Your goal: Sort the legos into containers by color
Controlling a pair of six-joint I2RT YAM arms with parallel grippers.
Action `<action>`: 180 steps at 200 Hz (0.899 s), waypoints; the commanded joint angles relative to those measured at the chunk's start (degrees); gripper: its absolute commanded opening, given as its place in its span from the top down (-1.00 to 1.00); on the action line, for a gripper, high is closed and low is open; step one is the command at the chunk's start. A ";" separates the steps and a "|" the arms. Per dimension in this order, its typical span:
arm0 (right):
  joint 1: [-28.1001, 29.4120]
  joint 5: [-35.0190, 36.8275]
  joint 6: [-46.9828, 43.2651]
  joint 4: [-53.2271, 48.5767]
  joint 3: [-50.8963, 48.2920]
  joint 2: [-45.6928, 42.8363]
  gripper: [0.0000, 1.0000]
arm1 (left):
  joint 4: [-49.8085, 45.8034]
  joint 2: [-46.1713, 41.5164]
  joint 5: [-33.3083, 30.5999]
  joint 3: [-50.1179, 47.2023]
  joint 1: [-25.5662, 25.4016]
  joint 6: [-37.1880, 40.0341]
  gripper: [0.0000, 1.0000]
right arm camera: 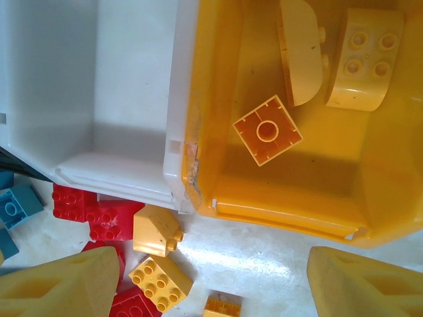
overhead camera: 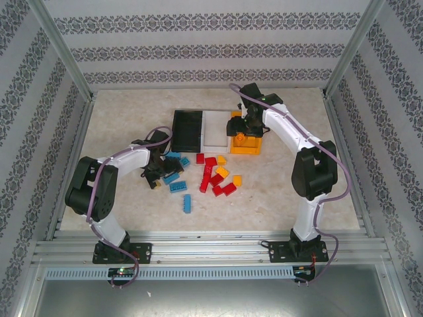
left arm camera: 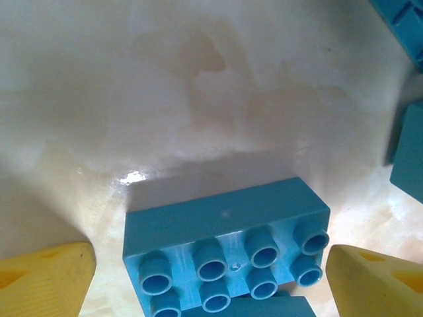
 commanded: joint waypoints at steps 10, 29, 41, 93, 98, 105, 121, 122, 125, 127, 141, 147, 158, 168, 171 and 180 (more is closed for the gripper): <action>0.12 -0.70 0.62 -0.01 -0.62 0.51 -0.51 | -2.39 2.10 -0.69 -1.85 0.36 0.67 -0.79; 0.14 -0.74 0.58 -0.04 -0.75 0.43 -0.51 | -1.79 2.98 -0.53 -1.06 0.47 0.76 -0.70; 0.17 -0.73 0.58 -0.11 -0.76 0.36 -0.51 | -1.59 3.62 -0.28 -0.19 0.55 0.86 -0.61; 0.26 -0.28 0.57 0.09 -1.59 -0.61 -0.50 | -3.87 3.65 -0.94 2.51 0.62 3.40 -0.27; 0.32 -0.34 0.58 0.18 -1.70 -0.63 -0.50 | -4.10 3.29 -1.03 2.62 0.61 3.85 -0.27; 0.25 -0.43 0.52 0.14 -1.77 -0.70 -0.50 | -4.54 2.82 -1.26 2.83 0.62 4.43 -0.27; 0.25 -0.41 0.49 0.06 -2.02 -0.82 -0.50 | -5.83 1.34 -1.99 3.47 0.77 5.96 -0.27; 0.25 -0.40 0.49 0.08 -2.05 -0.86 -0.50 | -5.91 1.30 -2.01 3.50 0.80 6.04 -0.27; 0.24 -0.39 0.49 0.12 -2.12 -0.87 -0.50 | -6.00 0.97 -1.97 3.68 0.90 6.39 -0.27; 0.31 -0.38 0.47 0.17 -2.15 -0.95 -0.50 | -6.12 0.81 -1.99 3.80 0.97 6.63 -0.27; 0.24 -0.23 0.49 0.17 -2.47 -1.22 -0.50 | -5.93 -0.66 -1.49 4.72 1.48 7.97 -0.27; 0.16 -0.21 0.44 0.13 -2.51 -1.31 -0.50 | -5.98 -1.34 -1.25 5.26 1.74 8.47 -0.27; 0.01 -0.16 0.49 0.19 -2.71 -1.52 -0.50 | -5.97 -2.20 -0.70 6.84 2.62 9.06 -0.27; -0.10 -0.20 0.34 0.09 -2.72 -1.73 -0.50 | -5.73 -2.55 -0.22 8.71 3.65 9.39 -0.27; -0.17 -0.16 0.34 0.10 -2.77 -1.76 -0.50 | -5.55 -2.56 -0.05 9.44 3.94 9.50 -0.27; -0.26 -0.10 0.31 0.09 -2.94 -2.03 -0.50 | -5.29 -2.21 0.22 11.70 4.71 9.85 -0.27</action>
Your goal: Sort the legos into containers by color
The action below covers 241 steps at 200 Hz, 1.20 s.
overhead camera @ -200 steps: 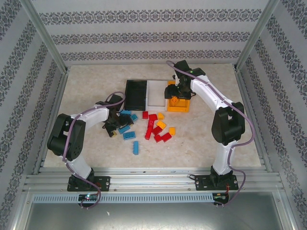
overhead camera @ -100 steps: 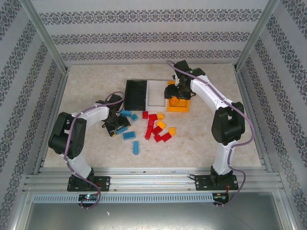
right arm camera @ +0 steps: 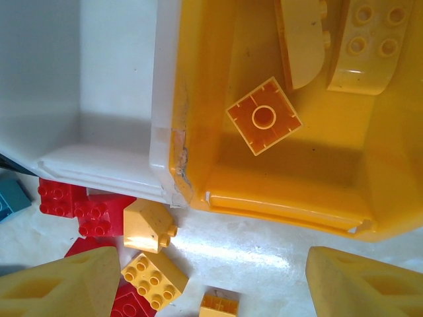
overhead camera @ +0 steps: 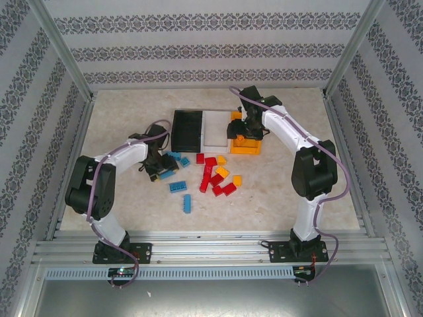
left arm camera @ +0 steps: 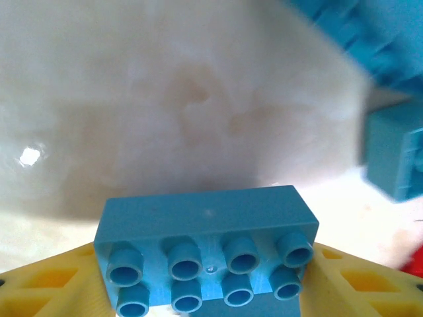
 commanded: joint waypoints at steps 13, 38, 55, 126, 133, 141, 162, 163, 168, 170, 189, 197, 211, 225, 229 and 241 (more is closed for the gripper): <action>-0.44 -0.01 -0.02 -0.35 -1.28 -2.43 -0.50 | -0.31 -0.70 0.72 10.08 3.17 3.74 -0.27; -0.46 0.19 0.33 -0.17 -3.17 -4.37 -0.50 | -0.84 5.65 1.80 20.23 3.68 5.33 -0.27; -0.48 0.25 1.01 0.14 -5.40 -6.63 -0.50 | -1.93 11.18 3.03 28.05 3.69 5.88 -0.27; -0.56 0.88 3.31 1.04 -15.53 -14.04 -0.50 | -6.77 29.65 6.67 52.91 3.48 4.45 -0.29; -0.61 1.02 3.48 1.14 -16.10 -14.42 -0.50 | -7.19 30.71 6.93 54.28 3.45 4.42 -0.31; -0.58 1.18 3.63 1.16 -16.57 -14.74 -0.50 | -7.61 31.67 7.35 55.72 3.31 4.43 -0.35; -0.72 1.35 3.99 1.35 -17.20 -15.09 -0.50 | -8.62 32.98 7.63 57.83 3.12 4.66 -0.50; -0.72 1.33 4.00 1.34 -17.20 -15.11 -0.50 | -8.63 32.97 7.66 57.84 3.12 4.64 -0.50; -0.72 1.31 4.09 1.42 -17.20 -15.06 -0.50 | -8.64 32.99 7.72 57.87 3.06 4.63 -0.53; -0.67 1.31 4.10 1.49 -17.20 -15.05 -0.50 | -8.71 32.97 7.70 57.81 3.10 4.66 -0.55; -0.61 0.92 4.48 1.67 -16.73 -14.47 -0.50 | -9.62 32.47 7.78 57.68 3.11 5.37 -0.62; -0.45 0.83 4.57 1.71 -16.37 -14.11 -0.50 | -9.96 32.01 8.00 57.31 3.07 5.75 -0.64; -0.10 0.64 4.57 1.71 -15.44 -13.49 -0.50 | -9.97 30.51 7.97 55.58 3.09 6.26 -0.66; 0.27 0.52 4.62 1.60 -14.47 -12.73 -0.50 | -9.83 28.15 7.71 53.19 3.08 7.16 -0.67; 0.36 0.52 4.46 1.56 -14.27 -12.52 -0.50 | -9.86 27.40 7.53 52.40 3.11 7.53 -0.67; 0.49 0.21 4.47 1.55 -13.63 -11.90 -0.50 | -10.44 24.57 6.69 49.49 3.04 9.07 -0.67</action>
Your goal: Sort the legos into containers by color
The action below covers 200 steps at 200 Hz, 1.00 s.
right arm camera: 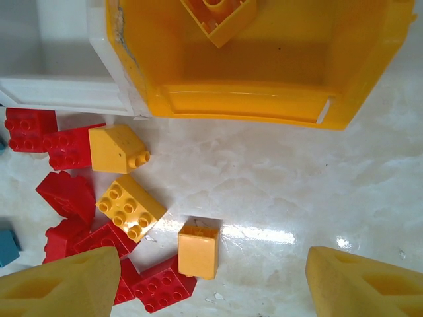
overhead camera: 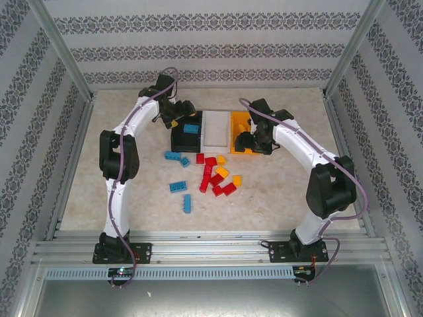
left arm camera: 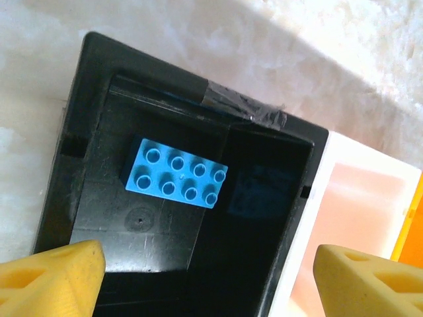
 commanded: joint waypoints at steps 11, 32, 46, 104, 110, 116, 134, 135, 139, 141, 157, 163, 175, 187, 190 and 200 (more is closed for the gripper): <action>0.54 -0.18 1.14 0.15 2.59 1.63 -0.50 | -5.38 -9.37 -2.15 -7.99 -0.21 5.65 -0.67; 0.61 -0.98 1.38 0.74 2.78 2.36 -0.50 | -5.81 -16.17 -4.34 -16.96 -0.30 10.43 -0.66; 0.65 -1.67 1.51 0.95 3.11 3.06 -0.50 | -5.52 -20.10 -4.91 -23.03 -0.37 13.38 -0.66; 3.01 -3.08 2.29 0.63 7.27 7.02 -0.49 | -4.99 -21.95 -2.68 -31.62 -3.59 23.12 -0.72; 3.25 -2.99 2.31 0.47 7.57 7.20 -0.49 | -4.96 -21.43 -2.82 -31.59 -3.63 23.75 -0.74; 3.67 -3.02 2.40 0.42 7.77 7.46 -0.49 | -5.05 -20.90 -3.24 -31.41 -3.66 24.22 -0.75; 4.33 -2.74 2.67 0.16 7.79 7.50 -0.49 | -5.60 -18.96 -4.71 -30.27 -3.64 25.80 -0.77; 4.35 -2.72 2.71 0.16 7.74 7.46 -0.49 | -5.66 -18.87 -4.76 -30.18 -3.62 25.83 -0.77; 4.44 -2.62 2.77 0.15 7.63 7.43 -0.49 | -5.83 -18.39 -5.10 -29.82 -3.67 26.05 -0.78; 4.49 -2.54 2.82 0.18 7.57 7.39 -0.49 | -5.95 -18.17 -5.35 -29.65 -3.67 26.25 -0.78; 4.84 -2.26 3.18 0.17 6.93 7.01 -0.49 | -6.71 -16.32 -6.07 -28.22 -3.69 27.08 -0.79; 4.85 -2.06 3.31 0.30 6.62 6.87 -0.49 | -7.01 -15.66 -6.19 -27.64 -3.65 27.22 -0.79; 4.89 -1.91 3.63 0.30 6.08 6.48 -0.49 | -7.31 -14.55 -7.00 -26.61 -3.66 27.45 -0.79; 4.98 -1.72 3.71 0.21 5.77 6.21 -0.49 | -7.55 -13.67 -7.81 -25.96 -3.67 27.57 -0.79; 4.98 -1.65 3.72 0.20 5.72 6.15 -0.50 | -7.62 -13.53 -7.92 -25.82 -3.62 27.62 -0.79; 4.98 -1.45 3.96 0.11 5.51 6.03 -0.49 | -7.83 -12.88 -8.61 -25.29 -3.62 27.70 -0.79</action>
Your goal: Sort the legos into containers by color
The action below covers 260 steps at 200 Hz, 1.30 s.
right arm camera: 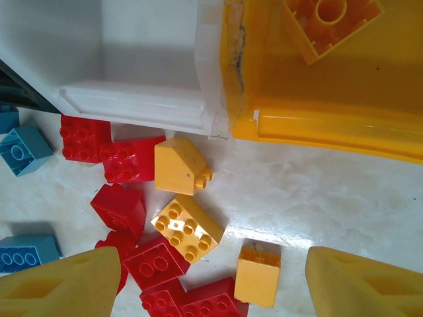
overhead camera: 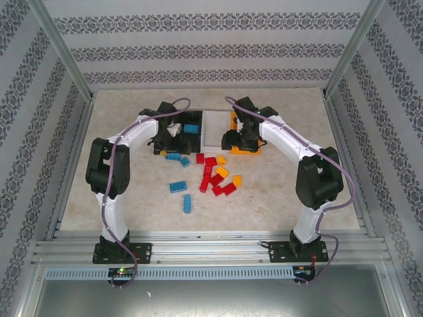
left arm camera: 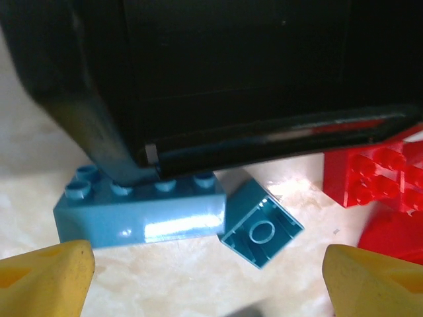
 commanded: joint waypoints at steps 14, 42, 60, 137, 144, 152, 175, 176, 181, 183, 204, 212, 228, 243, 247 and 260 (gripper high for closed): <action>0.54 0.81 1.40 -1.04 -0.78 -0.84 -0.50 | -3.44 1.72 -2.78 3.31 0.03 2.45 -0.79; 0.49 0.72 1.52 -1.39 0.00 -0.09 -0.49 | -3.83 2.09 -3.67 4.39 0.07 2.28 -0.79; 0.46 0.74 1.52 -1.38 0.28 0.19 -0.49 | -4.07 1.47 -4.03 4.72 0.04 2.21 -0.79; 0.54 0.31 1.56 -1.60 1.24 1.42 -0.49 | -3.24 2.05 -6.44 3.49 0.07 1.84 -0.78; 0.49 0.29 1.52 -1.66 1.31 1.47 -0.49 | -2.97 2.09 -6.42 3.14 0.07 1.65 -0.78; 0.51 0.27 1.47 -1.72 1.38 1.53 -0.49 | -2.55 2.20 -6.39 2.71 0.05 1.49 -0.78; 0.50 0.18 1.40 -1.75 1.25 1.58 -0.49 | -1.56 2.62 -6.25 1.33 0.08 1.33 -0.77; 0.49 0.14 1.37 -1.74 1.25 1.60 -0.49 | -1.52 2.64 -6.24 1.33 0.09 1.33 -0.77; 0.49 0.13 1.35 -1.76 1.25 1.54 -0.49 | -1.27 2.66 -6.13 1.01 0.04 1.34 -0.77; 0.49 0.16 1.36 -1.74 1.20 1.58 -0.49 | -1.17 2.73 -6.07 0.85 0.07 1.27 -0.77; 0.53 0.07 1.59 -1.71 0.99 1.53 -0.49 | -0.18 3.08 -5.75 0.35 0.07 0.73 -0.76; 0.60 0.07 1.65 -1.70 0.92 1.53 -0.49 | 0.01 3.22 -5.62 0.32 0.10 0.53 -0.76; 0.58 0.04 1.69 -1.61 0.81 1.45 -0.49 | 0.30 3.36 -5.79 0.18 0.09 0.39 -0.75; 0.53 0.07 1.73 -1.60 0.81 1.31 -0.49 | 0.29 3.54 -6.15 0.18 0.02 0.41 -0.73; 0.58 0.10 1.77 -1.60 0.72 1.27 -0.49 | 0.33 3.62 -6.24 0.22 0.07 0.45 -0.72; 0.59 0.18 1.85 -1.58 0.64 1.18 -0.48 | 0.44 3.79 -6.41 0.13 0.04 0.46 -0.68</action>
